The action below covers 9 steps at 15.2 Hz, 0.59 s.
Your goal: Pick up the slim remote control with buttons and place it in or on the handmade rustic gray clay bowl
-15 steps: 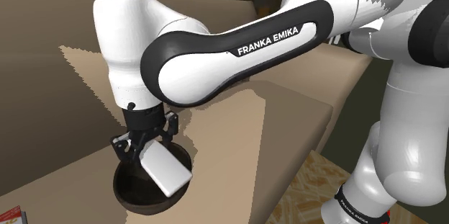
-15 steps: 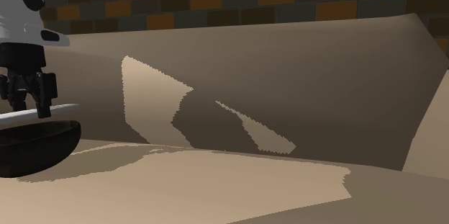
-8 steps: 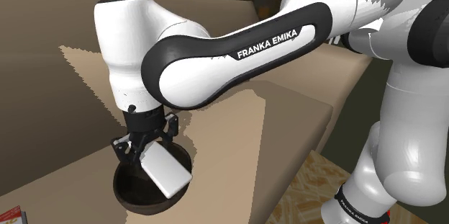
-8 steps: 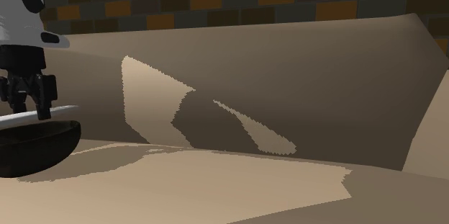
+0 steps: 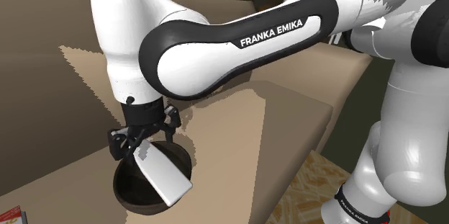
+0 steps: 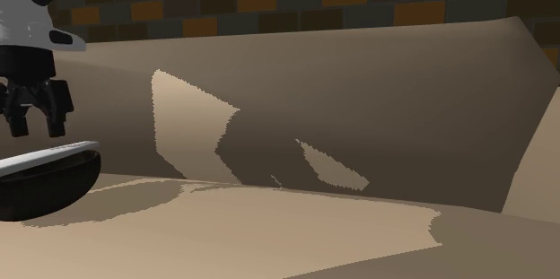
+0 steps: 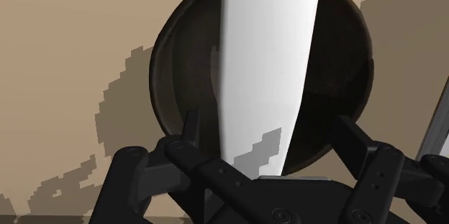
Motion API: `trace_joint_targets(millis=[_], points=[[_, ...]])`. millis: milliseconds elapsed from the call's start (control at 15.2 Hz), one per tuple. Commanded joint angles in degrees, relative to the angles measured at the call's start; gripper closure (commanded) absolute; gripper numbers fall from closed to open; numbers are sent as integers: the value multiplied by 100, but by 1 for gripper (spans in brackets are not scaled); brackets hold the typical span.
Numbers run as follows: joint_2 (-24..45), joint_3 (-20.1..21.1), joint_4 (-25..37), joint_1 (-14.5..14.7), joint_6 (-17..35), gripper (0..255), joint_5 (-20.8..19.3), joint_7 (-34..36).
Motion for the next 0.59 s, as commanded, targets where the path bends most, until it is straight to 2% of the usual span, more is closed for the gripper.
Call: trace_joint_targets(millis=[0, 66, 528], points=[[-32, 18, 293, 17, -322, 0, 33, -27], [-45, 27, 430, 26, -468, 0, 46, -38], [-45, 27, 430, 26, -468, 0, 46, -38]])
